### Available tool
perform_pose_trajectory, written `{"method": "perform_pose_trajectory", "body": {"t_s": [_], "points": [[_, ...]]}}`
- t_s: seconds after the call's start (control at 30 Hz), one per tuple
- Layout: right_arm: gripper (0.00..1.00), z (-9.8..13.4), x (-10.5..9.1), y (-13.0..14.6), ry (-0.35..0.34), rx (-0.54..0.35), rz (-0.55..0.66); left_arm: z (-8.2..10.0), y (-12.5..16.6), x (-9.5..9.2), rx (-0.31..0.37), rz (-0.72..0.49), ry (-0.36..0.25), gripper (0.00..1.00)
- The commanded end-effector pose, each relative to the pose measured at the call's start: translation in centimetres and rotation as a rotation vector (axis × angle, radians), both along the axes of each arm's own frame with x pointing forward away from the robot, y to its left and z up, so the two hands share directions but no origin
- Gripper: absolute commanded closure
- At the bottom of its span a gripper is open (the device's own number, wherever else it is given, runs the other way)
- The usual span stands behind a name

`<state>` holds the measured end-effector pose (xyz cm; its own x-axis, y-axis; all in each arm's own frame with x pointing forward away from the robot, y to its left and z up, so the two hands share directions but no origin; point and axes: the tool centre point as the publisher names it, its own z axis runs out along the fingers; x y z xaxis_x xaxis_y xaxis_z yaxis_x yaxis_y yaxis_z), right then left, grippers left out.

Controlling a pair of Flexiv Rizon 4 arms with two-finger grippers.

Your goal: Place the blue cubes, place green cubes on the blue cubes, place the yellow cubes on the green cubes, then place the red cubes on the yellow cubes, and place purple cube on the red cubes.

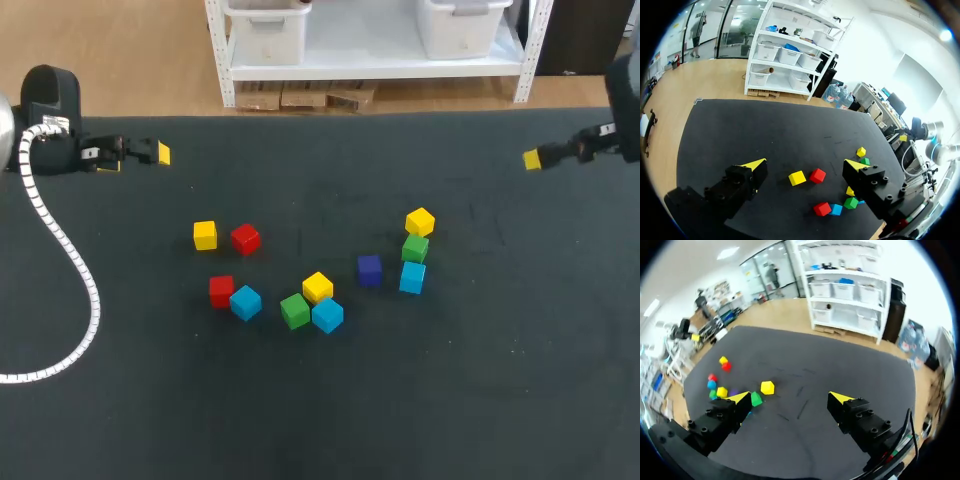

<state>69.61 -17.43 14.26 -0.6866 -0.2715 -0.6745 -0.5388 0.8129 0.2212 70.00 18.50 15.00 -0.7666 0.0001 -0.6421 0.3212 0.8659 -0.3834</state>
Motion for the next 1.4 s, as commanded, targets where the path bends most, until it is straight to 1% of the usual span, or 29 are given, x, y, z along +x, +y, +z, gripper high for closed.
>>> {"method": "perform_pose_trajectory", "body": {"t_s": [0.03, 0.13, 0.23, 0.37, 0.47, 0.53, 0.63, 0.73, 0.93, 1.07, 1.17, 1.4], "points": [[0.0, 0.2, 0.2, 0.0, 0.013, 0.035, 0.223, 0.0, 0.0, 0.0, 0.0, 0.0, 0.0, 0.0], [0.0, 0.5, -0.2, 0.3, -0.016, 0.024, 0.335, 0.0, 0.0, 0.0, 0.0, 0.0, 0.0, 0.0], [0.0, 0.6, -0.7, 0.8, -0.041, -0.006, 0.445, 0.0, 0.0, 0.0, 0.0, 0.0, 0.0, 0.0], [0.0, 0.9, -1.4, 1.6, -0.083, 0.01, 0.601, 0.0, 0.0, 0.0, 0.0, 0.0, 0.0, 0.0], [0.0, 0.9, -1.8, 2.3, -0.099, 0.001, 0.7, 0.0, 0.0, 0.0, 0.0, 0.0, 0.0, 0.0], [0.0, 0.8, -2.1, 2.7, -0.101, -0.001, 0.757, 0.0, 0.0, 0.0, 0.0, 0.0, 0.0, 0.0], [0.0, 0.7, -2.8, 3.5, -0.097, 0.0, 0.872, 0.0, 0.0, 0.0, 0.0, 0.0, 0.0, 0.0], [0.0, 0.4, -3.6, 4.3, -0.088, -0.018, 0.99, 0.0, 0.0, 0.0, 0.0, 0.0, 0.0, 0.0], [0.0, -0.1, -4.8, 5.6, -0.047, -0.103, 1.229, 0.0, 0.0, 0.0, 0.0, 0.0, 0.0, 0.0], [0.0, -0.1, -5.0, 5.8, -0.028, -0.156, 1.329, 0.0, 0.0, 0.0, 0.0, 0.0, 0.0, 0.0], [0.0, -0.2, -5.2, 5.9, -0.014, -0.172, 1.412, 0.0, 0.0, 0.0, 0.0, 0.0, 0.0, 0.0], [0.0, -0.2, -5.2, 5.8, -0.011, -0.173, 1.421, 0.0, 0.0, 0.0, 0.0, 0.0, 0.0, 0.0]]}}
